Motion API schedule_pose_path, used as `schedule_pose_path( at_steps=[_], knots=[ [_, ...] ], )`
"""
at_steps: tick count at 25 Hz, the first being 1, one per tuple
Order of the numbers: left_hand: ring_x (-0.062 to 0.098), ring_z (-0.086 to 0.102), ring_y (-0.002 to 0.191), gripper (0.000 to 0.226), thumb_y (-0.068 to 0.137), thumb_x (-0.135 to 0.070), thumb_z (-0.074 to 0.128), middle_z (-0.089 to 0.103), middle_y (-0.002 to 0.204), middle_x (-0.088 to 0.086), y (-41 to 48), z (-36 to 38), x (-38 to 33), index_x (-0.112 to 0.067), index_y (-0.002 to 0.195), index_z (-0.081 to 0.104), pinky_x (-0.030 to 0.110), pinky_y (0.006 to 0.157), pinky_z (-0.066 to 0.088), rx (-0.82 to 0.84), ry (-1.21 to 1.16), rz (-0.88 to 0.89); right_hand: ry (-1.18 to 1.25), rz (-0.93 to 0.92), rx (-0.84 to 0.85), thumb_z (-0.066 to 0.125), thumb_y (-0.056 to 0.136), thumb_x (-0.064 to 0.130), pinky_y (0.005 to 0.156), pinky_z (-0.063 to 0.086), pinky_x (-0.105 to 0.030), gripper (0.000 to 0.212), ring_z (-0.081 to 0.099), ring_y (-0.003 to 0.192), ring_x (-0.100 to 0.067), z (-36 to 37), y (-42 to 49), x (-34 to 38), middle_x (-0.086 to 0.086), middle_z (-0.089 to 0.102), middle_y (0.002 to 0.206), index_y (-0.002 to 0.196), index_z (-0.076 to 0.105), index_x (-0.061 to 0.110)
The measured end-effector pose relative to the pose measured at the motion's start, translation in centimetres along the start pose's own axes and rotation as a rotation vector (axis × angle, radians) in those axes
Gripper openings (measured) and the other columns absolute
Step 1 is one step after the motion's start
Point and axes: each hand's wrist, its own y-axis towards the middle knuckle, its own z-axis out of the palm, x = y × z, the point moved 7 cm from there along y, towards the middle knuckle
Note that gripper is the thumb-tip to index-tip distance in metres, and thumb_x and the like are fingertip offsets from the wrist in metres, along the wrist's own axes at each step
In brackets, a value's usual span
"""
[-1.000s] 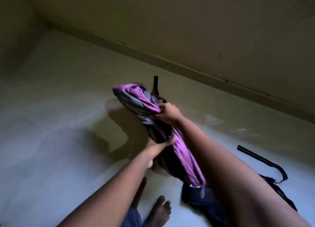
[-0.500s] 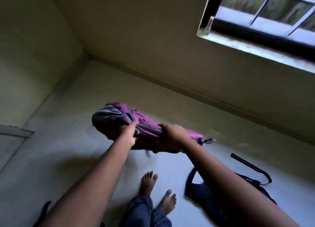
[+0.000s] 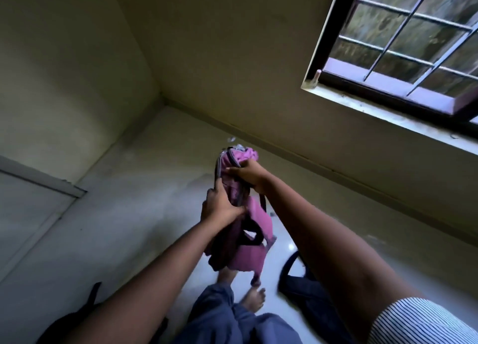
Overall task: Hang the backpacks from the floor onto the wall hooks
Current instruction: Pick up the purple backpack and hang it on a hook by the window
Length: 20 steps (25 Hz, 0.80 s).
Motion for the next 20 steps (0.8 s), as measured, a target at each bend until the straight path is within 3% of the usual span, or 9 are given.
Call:
schedule_pose_path(
  at_steps=[2, 4, 6, 8, 11, 14, 17, 19, 20],
  knots=[
    [0.039, 0.056, 0.11, 0.058, 0.073, -0.031, 0.068, 0.06, 0.12, 0.021, 0.6, -2.5, -0.7, -0.012, 0.124, 0.048, 0.037, 0.086, 0.046, -0.089, 0.051, 0.005, 0.242, -0.012, 0.044, 0.062, 0.088, 0.021, 0.044, 0.043, -0.023, 0.019, 0.051, 0.044, -0.01, -0.1, -1.6, 0.8, -0.01, 0.051, 0.067, 0.072, 0.055, 0.014],
    [0.037, 0.061, 0.101, 0.039, 0.073, -0.027, 0.066, 0.067, 0.11, 0.02, 0.8, -4.0, -0.6, -0.009, 0.108, 0.06, 0.035, 0.079, 0.049, -0.138, -0.063, -0.044, 0.482, -0.031, 0.116, 0.053, 0.093, 0.017, 0.058, 0.052, -0.02, 0.011, 0.06, 0.063, -0.01, -0.3, -4.7, 1.3, -0.005, 0.058, 0.08, 0.099, 0.061, 0.011],
    [0.034, 0.065, 0.094, 0.03, 0.072, -0.024, 0.067, 0.069, 0.102, 0.018, 0.4, -4.5, -0.3, -0.008, 0.098, 0.066, 0.036, 0.077, 0.054, -0.121, -0.246, -0.104, 0.459, -0.092, 0.07, 0.056, 0.092, 0.02, 0.074, 0.05, -0.021, 0.032, 0.061, 0.087, -0.013, -1.0, -7.9, 1.0, -0.006, 0.065, 0.1, 0.121, 0.058, 0.007],
    [0.032, 0.068, 0.088, 0.027, 0.061, -0.024, 0.075, 0.07, 0.096, 0.016, 0.2, -4.1, 0.3, -0.012, 0.084, 0.066, 0.043, 0.077, 0.059, -0.069, -0.511, -0.192, 0.393, -0.114, -0.063, 0.065, 0.086, 0.024, 0.078, 0.048, -0.022, 0.045, 0.06, 0.093, -0.013, -1.3, -10.6, -0.7, -0.008, 0.066, 0.112, 0.127, 0.057, 0.007],
    [0.031, 0.07, 0.087, 0.046, 0.042, -0.03, 0.076, 0.072, 0.1, 0.018, 0.7, -3.1, 0.9, -0.013, 0.083, 0.065, 0.051, 0.079, 0.058, -0.037, -0.698, -0.237, 0.327, -0.13, -0.277, 0.071, 0.081, 0.02, 0.078, 0.046, -0.022, 0.038, 0.061, 0.089, -0.009, -1.7, -13.1, -2.4, -0.001, 0.067, 0.102, 0.116, 0.063, 0.011],
    [0.031, 0.066, 0.096, 0.039, 0.071, -0.025, 0.071, 0.066, 0.113, 0.02, 0.2, -2.3, -0.8, -0.007, 0.104, 0.062, 0.043, 0.072, 0.058, 0.06, -0.762, -0.227, 0.317, -0.151, -0.349, 0.069, 0.081, 0.016, 0.065, 0.045, -0.023, 0.004, 0.057, 0.057, 0.005, -3.4, -13.1, -1.7, 0.003, 0.069, 0.07, 0.078, 0.072, 0.019],
    [0.03, 0.058, 0.112, 0.057, 0.084, -0.039, 0.058, 0.058, 0.128, 0.012, -1.7, -2.4, -2.3, -0.011, 0.132, 0.046, 0.045, 0.089, 0.053, 0.229, -0.381, -0.094, 0.241, -0.169, -0.349, 0.067, 0.08, 0.018, 0.064, 0.043, -0.022, 0.021, 0.057, 0.059, -0.003, -5.6, -12.9, 0.1, -0.002, 0.071, 0.069, 0.061, 0.065, 0.026],
    [0.029, 0.046, 0.129, 0.066, 0.083, -0.039, 0.061, 0.047, 0.142, 0.007, -2.7, -3.8, -4.9, -0.019, 0.141, 0.035, 0.05, 0.109, 0.035, 0.107, 0.085, 0.228, 0.099, -0.195, -0.315, 0.064, 0.081, 0.021, 0.066, 0.041, -0.022, 0.026, 0.058, 0.066, -0.007, -6.0, -12.9, 1.0, -0.009, 0.074, 0.077, 0.057, 0.06, 0.027],
    [0.026, 0.045, 0.131, 0.061, 0.082, -0.034, 0.063, 0.049, 0.141, 0.005, -3.6, -4.4, -6.7, -0.021, 0.138, 0.04, 0.052, 0.115, 0.024, 0.056, 0.154, 0.393, 0.064, -0.213, -0.292, 0.063, 0.083, 0.022, 0.067, 0.041, -0.023, 0.026, 0.057, 0.066, -0.008, -5.8, -12.9, 1.5, -0.009, 0.073, 0.076, 0.057, 0.059, 0.026]
  ],
)
